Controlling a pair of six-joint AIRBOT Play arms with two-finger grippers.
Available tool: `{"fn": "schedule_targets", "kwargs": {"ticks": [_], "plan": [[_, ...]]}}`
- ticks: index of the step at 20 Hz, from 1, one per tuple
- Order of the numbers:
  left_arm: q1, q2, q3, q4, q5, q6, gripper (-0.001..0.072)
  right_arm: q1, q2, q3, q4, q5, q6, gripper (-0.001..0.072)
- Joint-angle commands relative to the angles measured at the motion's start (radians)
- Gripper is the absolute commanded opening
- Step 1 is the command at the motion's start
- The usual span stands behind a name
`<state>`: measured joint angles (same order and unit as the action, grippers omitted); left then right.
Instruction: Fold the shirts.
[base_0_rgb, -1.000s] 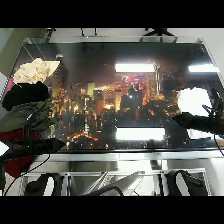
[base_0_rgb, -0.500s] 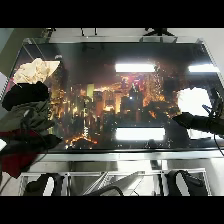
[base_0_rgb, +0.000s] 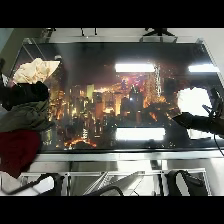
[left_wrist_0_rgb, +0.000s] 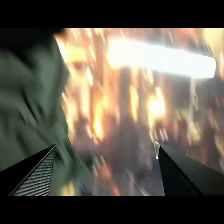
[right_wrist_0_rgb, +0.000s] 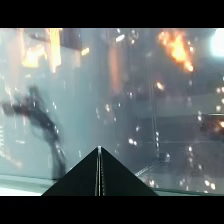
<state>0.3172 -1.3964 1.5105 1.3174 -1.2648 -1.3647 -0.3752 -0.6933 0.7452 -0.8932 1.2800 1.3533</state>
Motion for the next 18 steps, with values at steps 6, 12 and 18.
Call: {"fn": "schedule_targets", "kwargs": {"ticks": [6, 12, 18], "plan": [[-0.005, -0.811, 0.626, 0.026, 0.451, -0.003, 0.0686, 0.001, 0.001, 0.0, 0.001, -0.024, -0.007, 0.0016], [0.045, -0.927, 0.61, 0.013, 0.647, -0.005, 0.0528, 0.001, 0.001, 0.0, 0.0, -0.024, -0.007, 0.0016], [0.034, -0.778, 0.494, -0.008, 0.661, 0.015, 0.0016, 0.001, 0.0, 0.0, 0.0, -0.024, -0.007, 0.0016]]}}
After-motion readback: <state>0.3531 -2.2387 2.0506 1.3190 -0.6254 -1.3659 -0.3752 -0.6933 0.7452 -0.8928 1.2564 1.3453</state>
